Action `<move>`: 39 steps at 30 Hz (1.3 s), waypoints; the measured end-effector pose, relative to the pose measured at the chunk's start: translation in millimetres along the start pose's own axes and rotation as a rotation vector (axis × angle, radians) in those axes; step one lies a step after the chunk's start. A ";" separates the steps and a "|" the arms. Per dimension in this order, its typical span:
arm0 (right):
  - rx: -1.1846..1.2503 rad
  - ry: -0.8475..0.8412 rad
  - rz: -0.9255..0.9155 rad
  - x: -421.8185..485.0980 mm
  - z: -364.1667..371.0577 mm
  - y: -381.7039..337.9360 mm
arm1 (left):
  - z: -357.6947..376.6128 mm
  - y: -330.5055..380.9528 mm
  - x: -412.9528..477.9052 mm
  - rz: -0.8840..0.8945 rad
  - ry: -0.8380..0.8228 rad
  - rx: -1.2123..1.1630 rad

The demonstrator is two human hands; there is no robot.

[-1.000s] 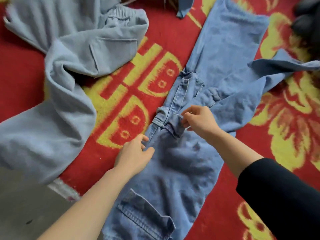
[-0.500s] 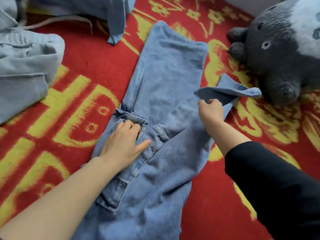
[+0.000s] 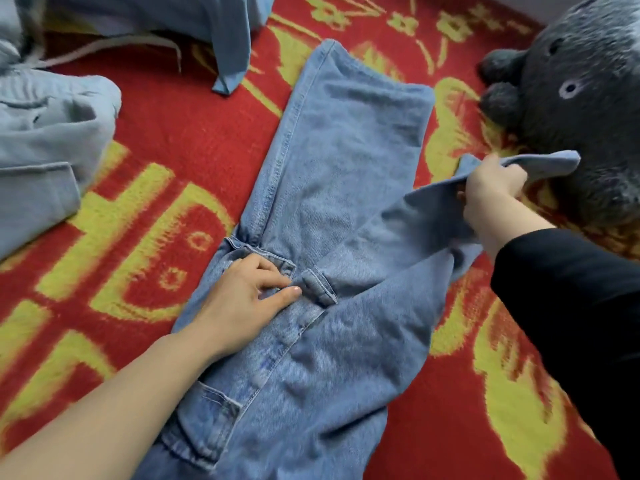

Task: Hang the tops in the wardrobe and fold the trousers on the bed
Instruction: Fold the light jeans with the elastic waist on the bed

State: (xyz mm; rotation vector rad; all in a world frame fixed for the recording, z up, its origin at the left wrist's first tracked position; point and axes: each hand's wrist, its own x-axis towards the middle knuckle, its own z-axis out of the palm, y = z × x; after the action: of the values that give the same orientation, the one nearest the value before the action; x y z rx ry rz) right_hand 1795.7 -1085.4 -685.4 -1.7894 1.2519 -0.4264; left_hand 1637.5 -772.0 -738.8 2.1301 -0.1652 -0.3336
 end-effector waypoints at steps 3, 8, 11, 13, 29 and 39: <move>-0.095 -0.026 -0.322 -9.3 13.8 -57.2 | -17.8 6.9 -5.6 0.003 0.305 -0.093; 0.000 -0.491 -0.459 -54.9 72.1 -111.2 | -50.6 -22.2 3.2 -0.171 0.417 -0.112; -0.350 -0.823 -0.499 -92.0 109.3 -80.1 | -46.5 -47.1 7.1 -0.231 0.346 -0.090; -0.539 -0.932 -0.568 -101.5 130.5 -36.5 | -37.5 -56.5 8.4 -0.243 0.356 0.016; -0.833 -0.877 -0.778 -189.3 -20.8 107.8 | -65.0 -39.2 -35.1 -0.336 0.102 -0.477; -0.648 -0.696 -0.481 -311.8 -169.2 210.5 | -51.6 -35.4 -219.9 -0.638 0.003 -0.568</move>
State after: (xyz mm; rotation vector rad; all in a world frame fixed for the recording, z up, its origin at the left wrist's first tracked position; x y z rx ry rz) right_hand 1422.4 -910.6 -701.3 -2.4873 0.4695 0.3897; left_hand 1442.8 -657.4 -703.4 1.5667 0.5639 -0.6584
